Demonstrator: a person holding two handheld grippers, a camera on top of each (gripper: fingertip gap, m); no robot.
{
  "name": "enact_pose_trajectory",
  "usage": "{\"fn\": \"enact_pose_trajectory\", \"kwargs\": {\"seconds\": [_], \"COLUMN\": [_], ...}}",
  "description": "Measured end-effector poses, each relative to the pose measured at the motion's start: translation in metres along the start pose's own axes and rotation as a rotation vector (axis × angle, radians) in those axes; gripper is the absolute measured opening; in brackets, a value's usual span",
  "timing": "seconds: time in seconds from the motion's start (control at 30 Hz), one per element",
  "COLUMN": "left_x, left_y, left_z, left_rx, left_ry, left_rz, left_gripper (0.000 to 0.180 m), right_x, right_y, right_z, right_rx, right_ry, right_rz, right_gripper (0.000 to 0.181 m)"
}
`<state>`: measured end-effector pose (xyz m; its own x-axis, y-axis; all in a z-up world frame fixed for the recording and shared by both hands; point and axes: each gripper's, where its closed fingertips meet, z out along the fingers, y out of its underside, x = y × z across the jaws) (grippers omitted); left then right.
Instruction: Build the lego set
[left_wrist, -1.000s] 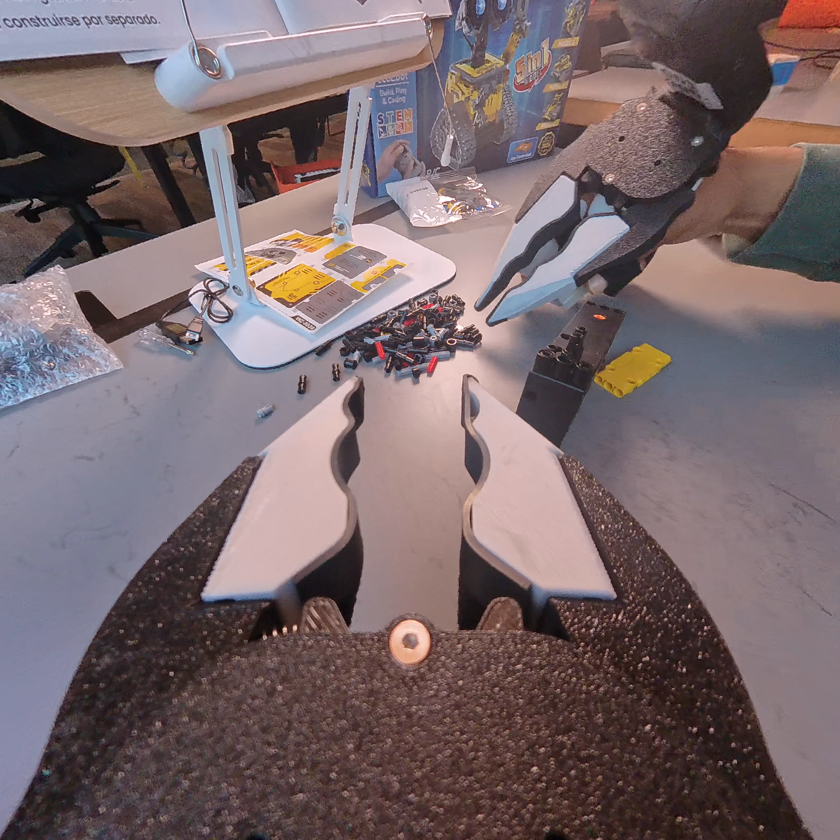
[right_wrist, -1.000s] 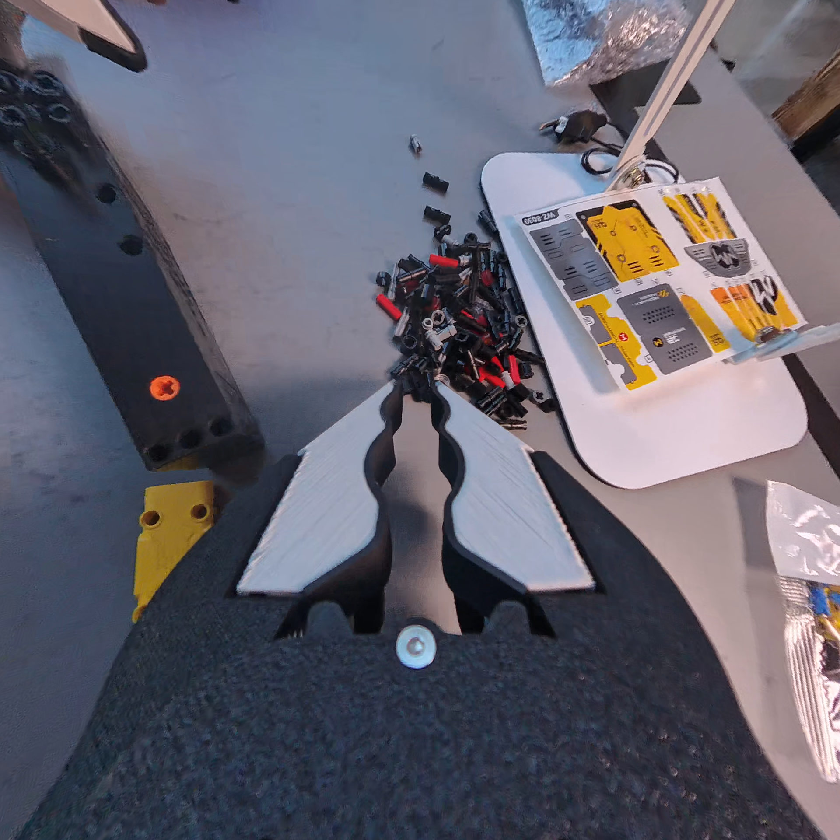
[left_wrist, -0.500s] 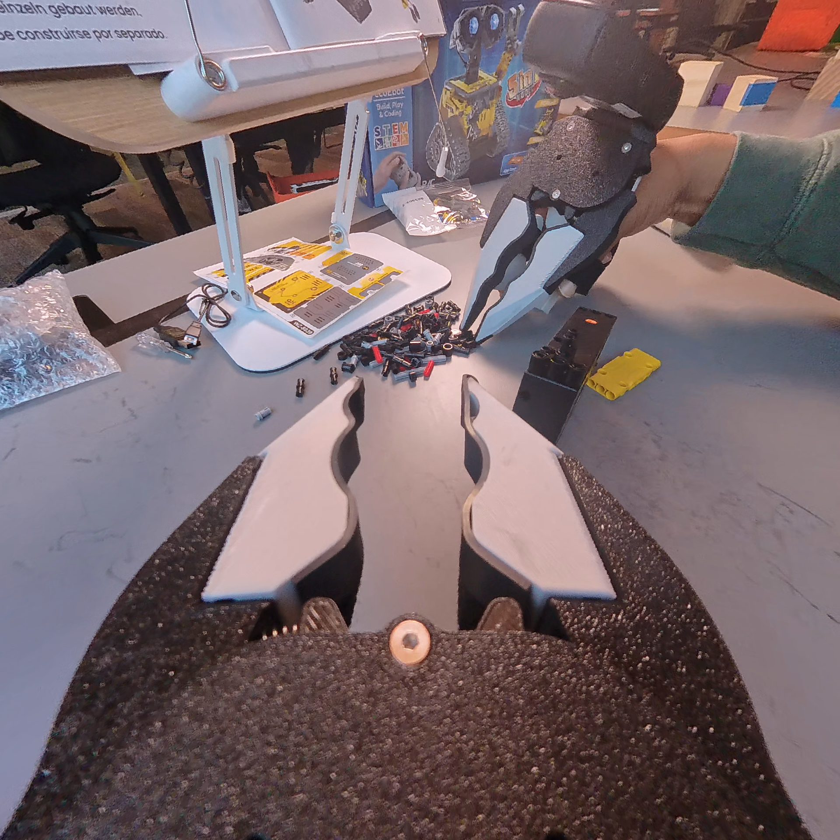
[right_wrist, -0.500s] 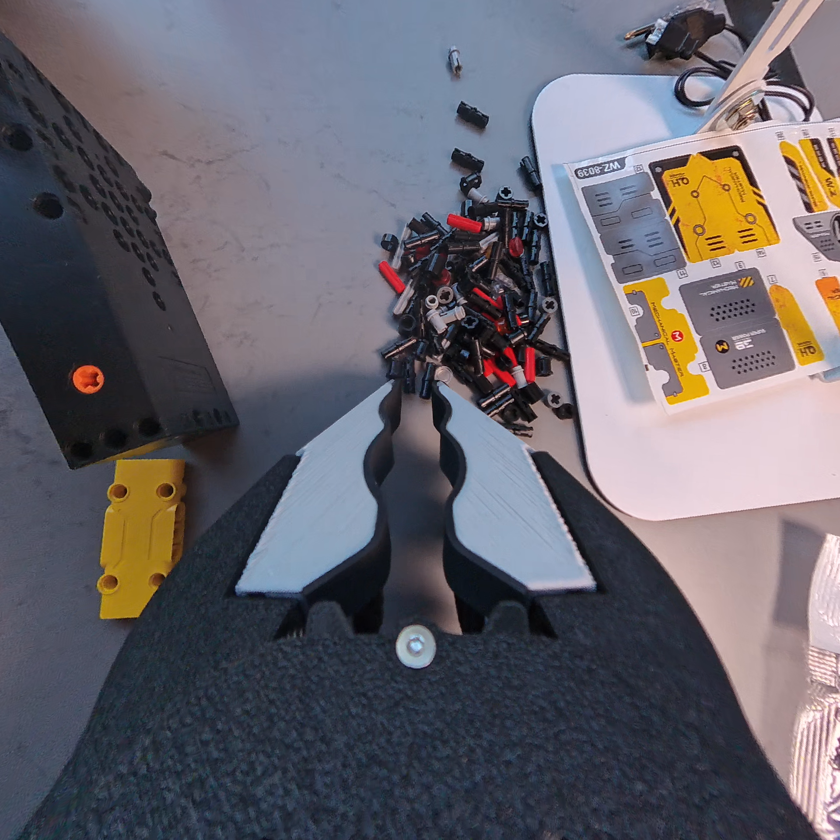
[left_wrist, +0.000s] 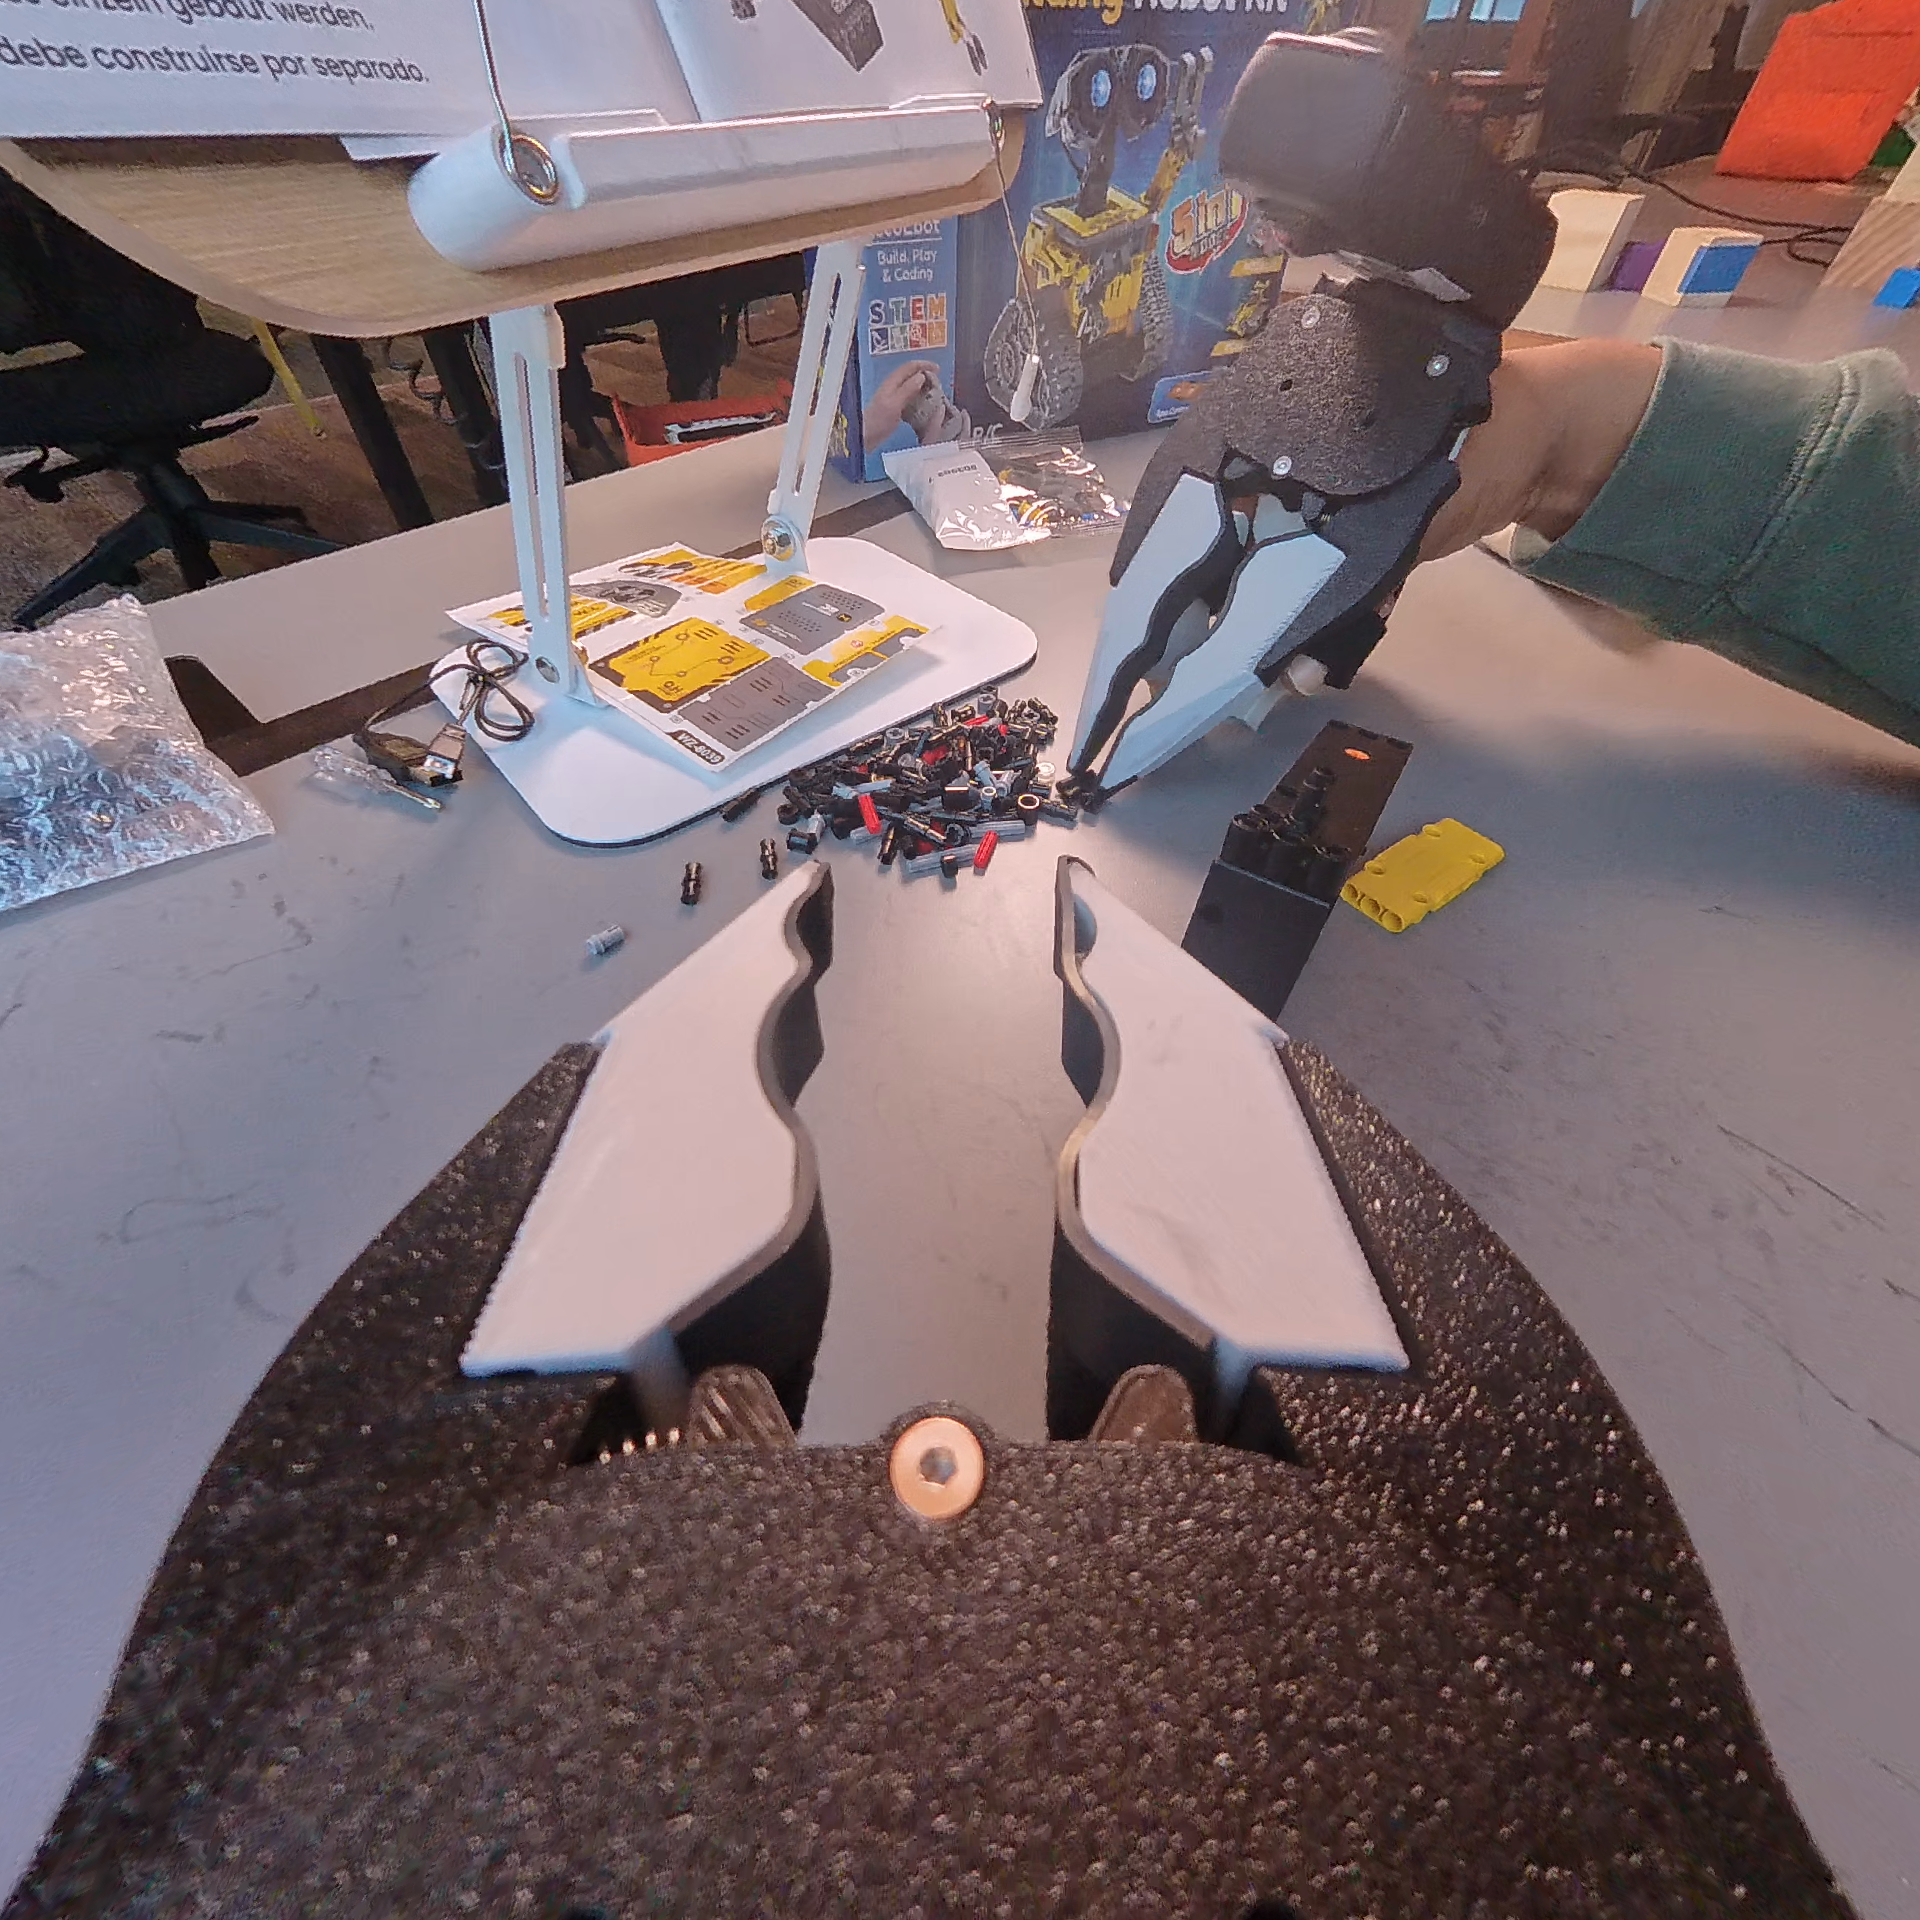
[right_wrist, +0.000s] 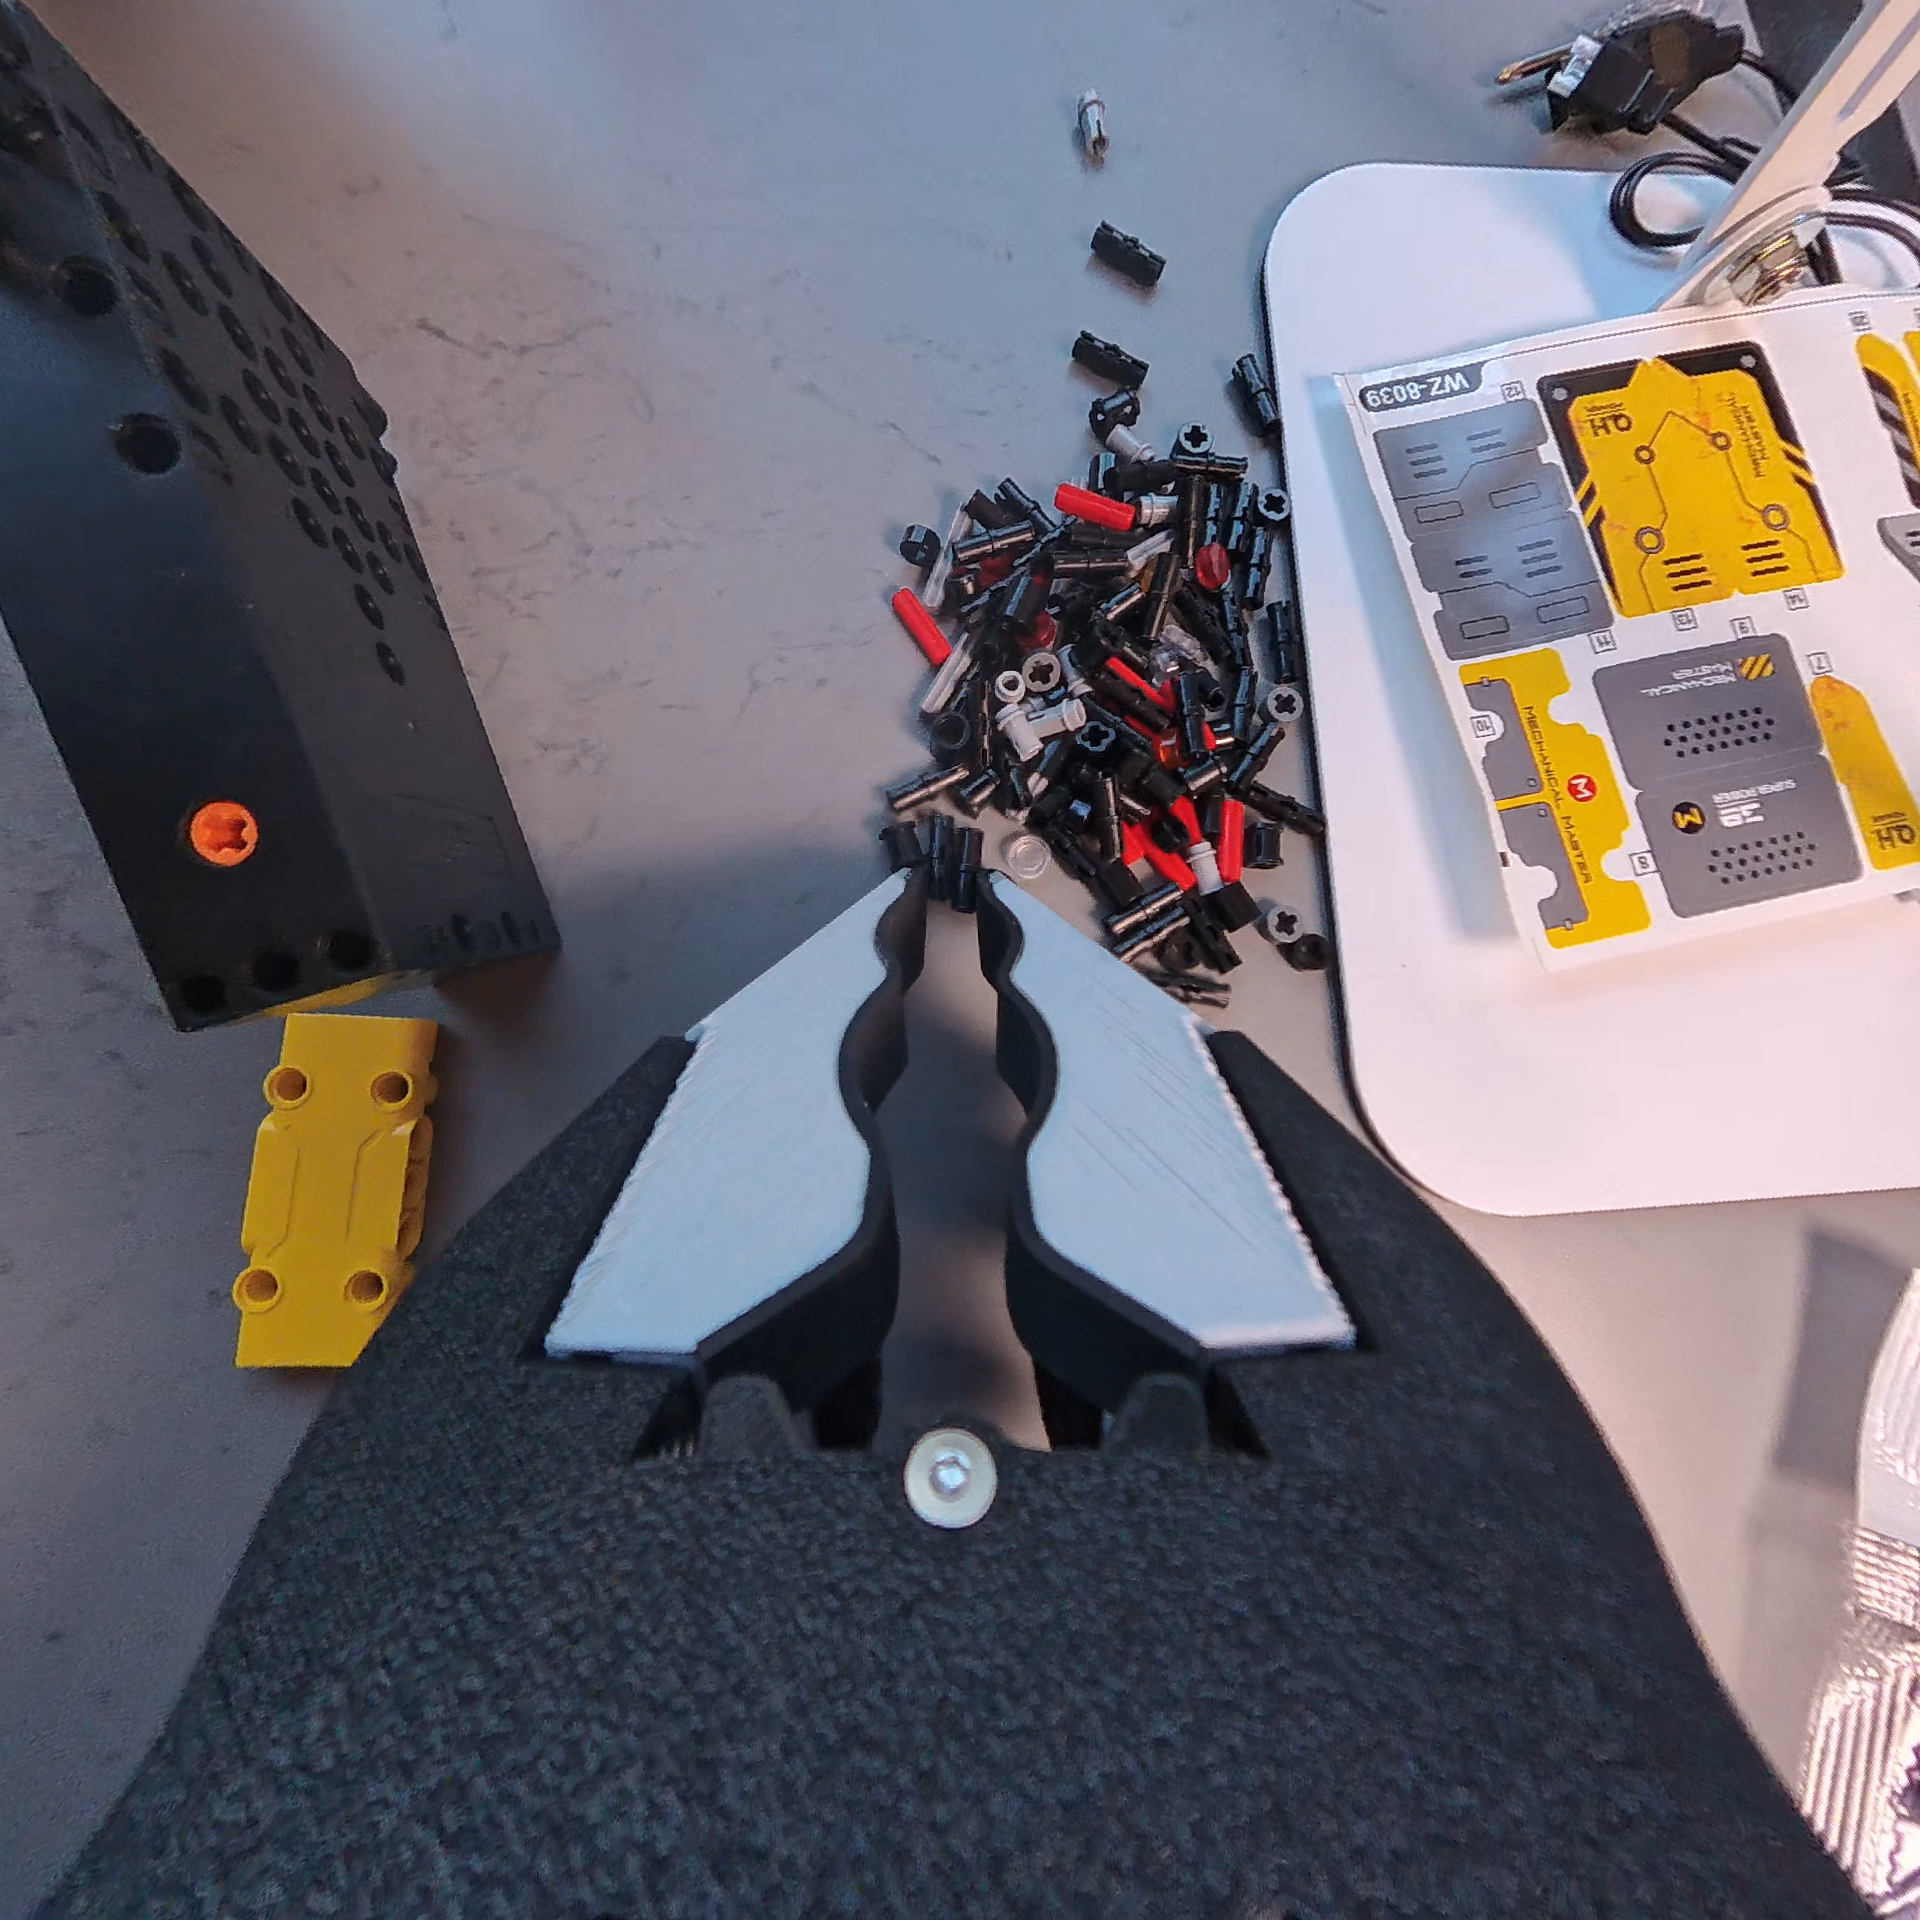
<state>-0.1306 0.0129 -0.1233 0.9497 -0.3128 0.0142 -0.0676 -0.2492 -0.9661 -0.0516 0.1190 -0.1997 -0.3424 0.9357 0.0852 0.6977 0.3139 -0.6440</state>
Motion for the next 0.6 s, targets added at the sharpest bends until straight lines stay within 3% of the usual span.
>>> {"fn": "enact_pose_trajectory", "kwargs": {"seconds": [0.3,0.6], "left_x": [-0.001,0.0], "left_y": [0.0,-0.001], "left_z": [0.0,-0.001], "left_rx": [0.004,0.01], "left_ry": [0.0,0.006], "left_rz": [-0.006,-0.01], "left_gripper": [0.042,0.042], "right_x": [-0.007,-0.006], "right_y": [0.005,0.012], "right_z": [-0.01,-0.013], "right_rx": [0.029,-0.015], "right_ry": [-0.02,-0.002], "right_rz": [-0.014,-0.01], "right_gripper": [0.0,0.012]}}
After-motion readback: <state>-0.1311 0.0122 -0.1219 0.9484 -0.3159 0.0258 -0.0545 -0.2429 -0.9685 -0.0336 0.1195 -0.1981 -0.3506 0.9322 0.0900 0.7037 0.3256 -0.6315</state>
